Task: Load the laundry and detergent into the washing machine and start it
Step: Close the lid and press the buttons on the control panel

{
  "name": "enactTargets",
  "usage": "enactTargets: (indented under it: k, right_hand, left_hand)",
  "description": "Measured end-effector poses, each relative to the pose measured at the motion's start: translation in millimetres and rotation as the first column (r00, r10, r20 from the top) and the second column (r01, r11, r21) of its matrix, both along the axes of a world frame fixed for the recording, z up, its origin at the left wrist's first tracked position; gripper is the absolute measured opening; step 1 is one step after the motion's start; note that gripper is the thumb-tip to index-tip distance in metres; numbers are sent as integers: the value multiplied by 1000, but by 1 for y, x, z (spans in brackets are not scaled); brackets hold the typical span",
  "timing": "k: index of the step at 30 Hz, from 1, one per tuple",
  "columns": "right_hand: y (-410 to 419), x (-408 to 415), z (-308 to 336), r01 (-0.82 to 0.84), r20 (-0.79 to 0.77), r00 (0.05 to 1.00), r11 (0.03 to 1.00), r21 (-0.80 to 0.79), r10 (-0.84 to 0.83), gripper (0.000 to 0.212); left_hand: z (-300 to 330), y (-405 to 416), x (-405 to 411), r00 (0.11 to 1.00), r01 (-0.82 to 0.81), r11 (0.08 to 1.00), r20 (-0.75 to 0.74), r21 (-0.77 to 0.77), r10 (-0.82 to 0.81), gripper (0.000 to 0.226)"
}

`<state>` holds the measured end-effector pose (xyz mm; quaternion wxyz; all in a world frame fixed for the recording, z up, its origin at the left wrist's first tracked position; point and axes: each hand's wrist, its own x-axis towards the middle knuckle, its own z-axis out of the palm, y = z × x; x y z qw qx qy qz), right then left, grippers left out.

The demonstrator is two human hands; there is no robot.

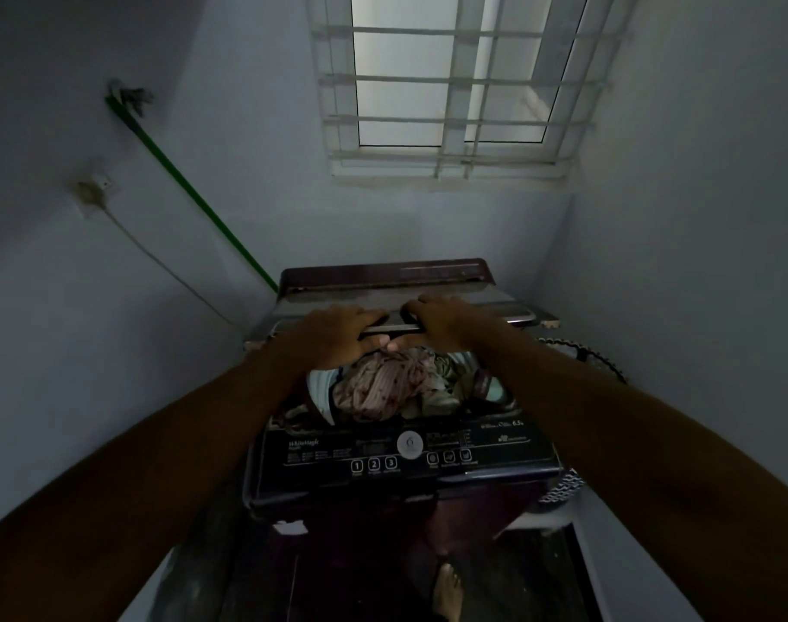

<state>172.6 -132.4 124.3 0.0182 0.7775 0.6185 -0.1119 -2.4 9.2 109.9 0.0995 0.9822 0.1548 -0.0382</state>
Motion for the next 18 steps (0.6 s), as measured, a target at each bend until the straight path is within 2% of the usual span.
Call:
enactTargets:
  k: [5,9,13,18]
  right_hand:
    - [-13,-10,-29,-31,49,998,1000,0,31,86]
    - [-21,-20,-50,-23,68,997,999,-35,25,100]
    - [-30,-30,-70,-16,67,998,997,-70,21,116]
    - [-36,-36,-94,-1,45,999,998,-55,4,118]
  left_hand:
    - [-29,-15,-9,998,14,995,-57,99,-8,82]
    - [-45,-34,-17,992,-15,991,-124,131,31,74]
    - [-66,-49,-22,988,-64,995,-138,77,74,76]
    - [-86,-55,-23,984,-94,995,-148,46,100,82]
